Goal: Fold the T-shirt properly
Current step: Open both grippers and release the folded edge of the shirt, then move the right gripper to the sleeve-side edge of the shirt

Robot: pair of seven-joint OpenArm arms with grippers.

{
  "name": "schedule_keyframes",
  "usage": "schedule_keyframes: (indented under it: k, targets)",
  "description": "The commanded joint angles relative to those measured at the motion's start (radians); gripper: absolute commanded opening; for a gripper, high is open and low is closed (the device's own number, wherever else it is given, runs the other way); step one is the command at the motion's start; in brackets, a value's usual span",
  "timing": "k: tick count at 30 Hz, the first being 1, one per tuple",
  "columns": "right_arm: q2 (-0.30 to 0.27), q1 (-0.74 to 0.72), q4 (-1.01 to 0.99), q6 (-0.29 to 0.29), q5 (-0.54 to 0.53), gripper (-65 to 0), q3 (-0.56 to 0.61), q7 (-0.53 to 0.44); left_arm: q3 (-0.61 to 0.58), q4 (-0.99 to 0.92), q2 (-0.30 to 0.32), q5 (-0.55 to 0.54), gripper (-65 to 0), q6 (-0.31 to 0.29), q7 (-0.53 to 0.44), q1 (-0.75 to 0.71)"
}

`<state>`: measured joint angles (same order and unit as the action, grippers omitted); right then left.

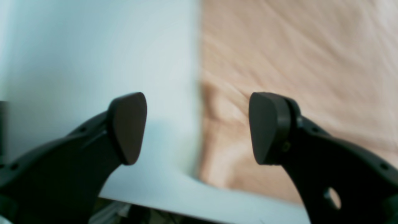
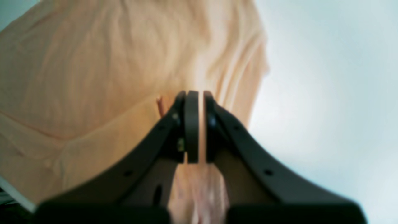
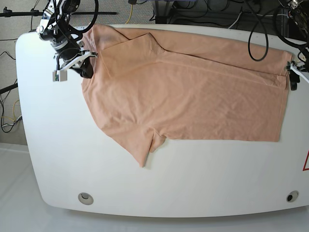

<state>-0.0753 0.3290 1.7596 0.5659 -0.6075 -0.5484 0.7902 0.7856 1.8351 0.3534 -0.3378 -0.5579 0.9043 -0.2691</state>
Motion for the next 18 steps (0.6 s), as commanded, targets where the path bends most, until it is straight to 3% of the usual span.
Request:
schedule_keyframes:
  k: [1, 5, 6, 11, 13, 18]
  targets:
    - [-0.022, -0.047, 0.016, 0.006, -0.024, -60.7, -0.003, -0.024, -0.001, -0.007, 0.037, -0.005, -18.3, -0.001, -0.023, 0.029]
    - [-0.025, -0.095, -0.005, 0.006, -0.024, -49.0, -0.003, -0.01, -0.007, -0.068, 0.065, 0.033, -18.3, -0.001, -0.024, 0.083]
    - [-0.027, -0.123, -0.02, 0.006, -0.024, -41.6, -0.003, 0.011, -0.016, -0.1, 0.072, 0.053, -18.3, -0.001, -0.027, 0.11]
    - [-0.059, -0.21, -0.1, 0.006, -0.024, -20.7, -0.005, 0.074, -0.079, -0.206, 0.092, 0.125, -18.3, -0.003, -0.104, 0.167]
    - [-0.068, -0.235, -0.139, 0.006, -0.024, -17.6, -0.003, 0.077, -0.097, -0.239, 0.092, 0.148, -18.3, -0.003, -0.149, 0.178]
    - [-0.087, -0.296, -0.223, 0.013, -0.024, -20.0, -0.002, 0.077, -0.128, -0.312, 0.094, 0.191, -18.3, -0.003, -0.244, 0.205]
